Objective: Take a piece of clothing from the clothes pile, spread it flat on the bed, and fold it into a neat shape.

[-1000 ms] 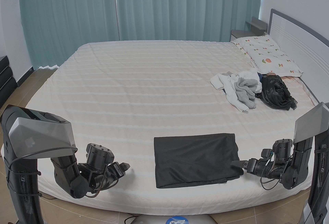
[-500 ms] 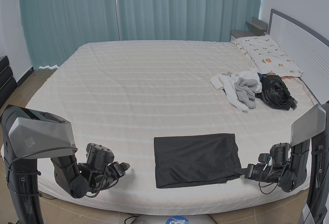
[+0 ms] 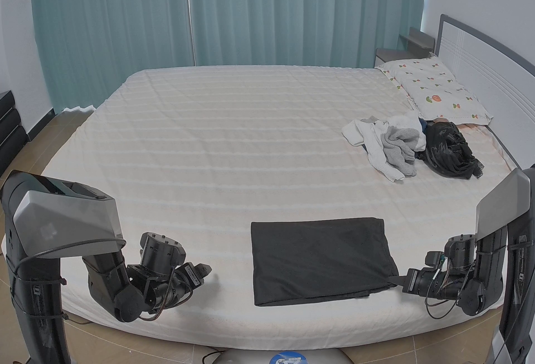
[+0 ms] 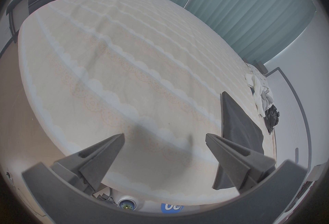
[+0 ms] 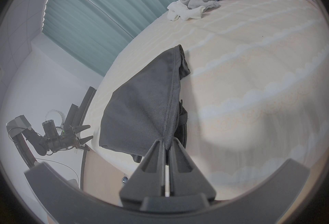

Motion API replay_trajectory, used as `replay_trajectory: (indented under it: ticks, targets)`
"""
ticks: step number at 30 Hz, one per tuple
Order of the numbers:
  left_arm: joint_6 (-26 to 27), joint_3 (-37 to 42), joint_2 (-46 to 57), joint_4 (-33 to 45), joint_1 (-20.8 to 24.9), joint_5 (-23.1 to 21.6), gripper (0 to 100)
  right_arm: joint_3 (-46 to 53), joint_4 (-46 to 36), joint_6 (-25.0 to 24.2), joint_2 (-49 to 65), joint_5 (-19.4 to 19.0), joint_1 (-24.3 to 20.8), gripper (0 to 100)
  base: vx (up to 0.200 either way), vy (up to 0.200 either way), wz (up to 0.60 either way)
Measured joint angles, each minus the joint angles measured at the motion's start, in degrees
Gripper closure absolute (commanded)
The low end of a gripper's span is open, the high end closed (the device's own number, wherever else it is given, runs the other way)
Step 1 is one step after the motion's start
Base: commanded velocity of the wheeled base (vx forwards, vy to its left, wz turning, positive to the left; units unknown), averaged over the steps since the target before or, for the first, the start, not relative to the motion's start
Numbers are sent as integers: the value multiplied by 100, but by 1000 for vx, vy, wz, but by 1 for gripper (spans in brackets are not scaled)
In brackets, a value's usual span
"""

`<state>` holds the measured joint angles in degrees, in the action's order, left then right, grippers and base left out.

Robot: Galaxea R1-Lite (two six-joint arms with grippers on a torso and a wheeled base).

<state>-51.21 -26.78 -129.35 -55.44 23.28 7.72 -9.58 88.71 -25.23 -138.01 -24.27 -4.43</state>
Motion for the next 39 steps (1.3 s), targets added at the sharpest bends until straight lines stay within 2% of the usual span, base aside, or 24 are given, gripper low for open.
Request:
replay_trajectory:
  ticks: [3, 4, 18, 24, 33, 39]
  targets:
    - [0, 5, 0, 0, 0, 0, 0, 101, 24, 20, -11, 0, 51, 100, 0, 0, 0]
    - [0, 5, 0, 0, 0, 0, 0, 123, 24, 24, -16, -2, 60, 0, 0, 0, 0]
    - [-2, 22, 13, 0, 0, 29, 0, 135, 29, 61, -50, 9, 95, 0, 0, 0, 0]
    - [0, 11, 6, 0, -2, 35, 0, 160, 24, 28, 17, 20, 121, 0, 200, 0, 0]
    - [0, 16, -20, 0, 0, 40, 0, 138, 29, -38, 63, 22, 145, 0, 0, 0, 0]
    - [-49, 13, -24, 0, 39, 43, 0, 134, 27, -38, 68, 22, 145, 0, 0, -200, 0]
